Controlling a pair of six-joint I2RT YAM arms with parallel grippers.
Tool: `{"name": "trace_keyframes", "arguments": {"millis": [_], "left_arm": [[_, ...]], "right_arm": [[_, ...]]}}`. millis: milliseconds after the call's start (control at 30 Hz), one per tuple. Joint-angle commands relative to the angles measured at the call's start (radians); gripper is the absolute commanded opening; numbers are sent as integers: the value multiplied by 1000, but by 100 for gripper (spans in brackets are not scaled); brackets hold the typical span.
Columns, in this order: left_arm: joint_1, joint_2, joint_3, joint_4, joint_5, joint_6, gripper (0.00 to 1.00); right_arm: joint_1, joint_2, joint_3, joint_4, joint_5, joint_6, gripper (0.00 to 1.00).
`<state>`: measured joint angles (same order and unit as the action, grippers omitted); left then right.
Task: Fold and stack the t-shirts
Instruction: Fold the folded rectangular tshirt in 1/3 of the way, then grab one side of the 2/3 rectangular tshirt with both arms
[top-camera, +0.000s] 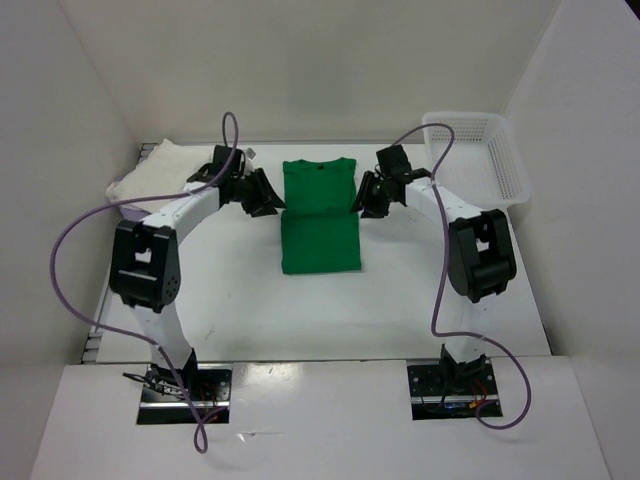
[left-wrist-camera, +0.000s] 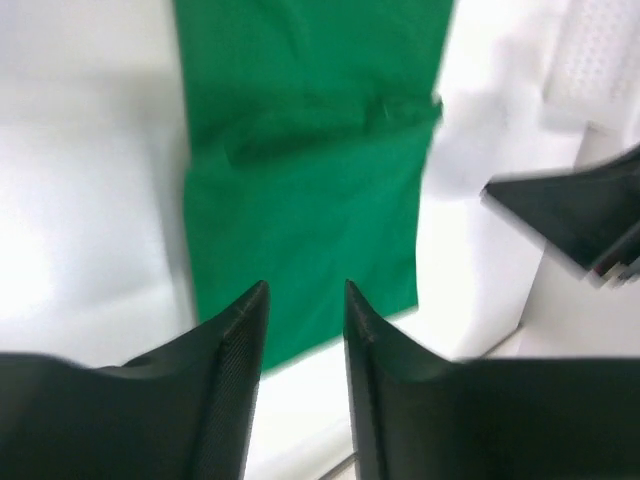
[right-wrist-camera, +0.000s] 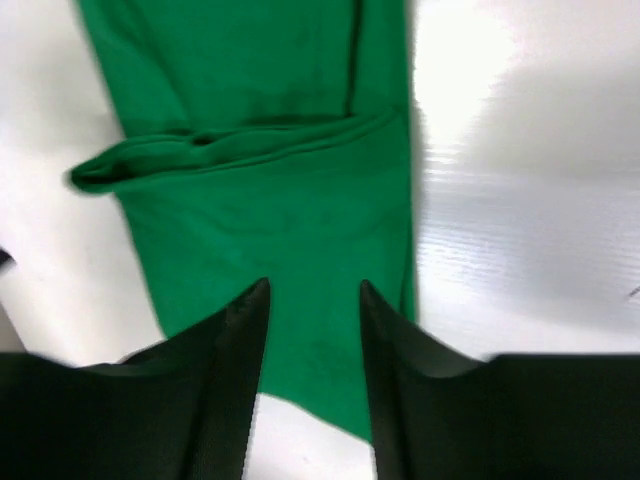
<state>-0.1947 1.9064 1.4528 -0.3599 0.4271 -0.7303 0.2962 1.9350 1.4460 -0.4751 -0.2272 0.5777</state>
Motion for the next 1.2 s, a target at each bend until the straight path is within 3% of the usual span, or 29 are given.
{"name": "trace_keyframes", "arguments": {"millis": [0,33,67,167,333,533,767,800,933,967,1033,1167], "left_arm": [[-26,-156,-158,104,47,-49,41],[-43,-180,-192,123,56,-49,38],[-87,-181,-224,139,56,-78,36],[-152,-159,-330,191,67,-100,32],[-196,-95,-377,223,53,-119,29],[-196,-76,-471,248,24,-119,29],[-196,-127,-531,211,4,-119,39],[-196,-153,-531,200,4,-119,42],[-187,-243,-558,179,4,-119,57],[-178,-272,-559,179,4,-129,59],[-163,-283,-586,179,4,-129,59],[-126,-282,-608,179,-14,-138,59]], "right_arm": [[18,-149,-18,36,26,-10,42],[32,-149,-18,36,11,-10,35],[49,-149,-27,36,-15,-10,15],[110,-84,-27,56,-50,-10,0],[123,-44,-27,73,-112,10,0],[123,-119,-339,176,-77,85,0],[132,-165,-456,202,-17,119,0],[132,-182,-457,193,-6,119,1],[132,-254,-466,181,3,119,25],[132,-275,-466,181,3,119,36],[132,-341,-478,170,3,128,46],[132,-393,-533,171,17,148,55]]}}
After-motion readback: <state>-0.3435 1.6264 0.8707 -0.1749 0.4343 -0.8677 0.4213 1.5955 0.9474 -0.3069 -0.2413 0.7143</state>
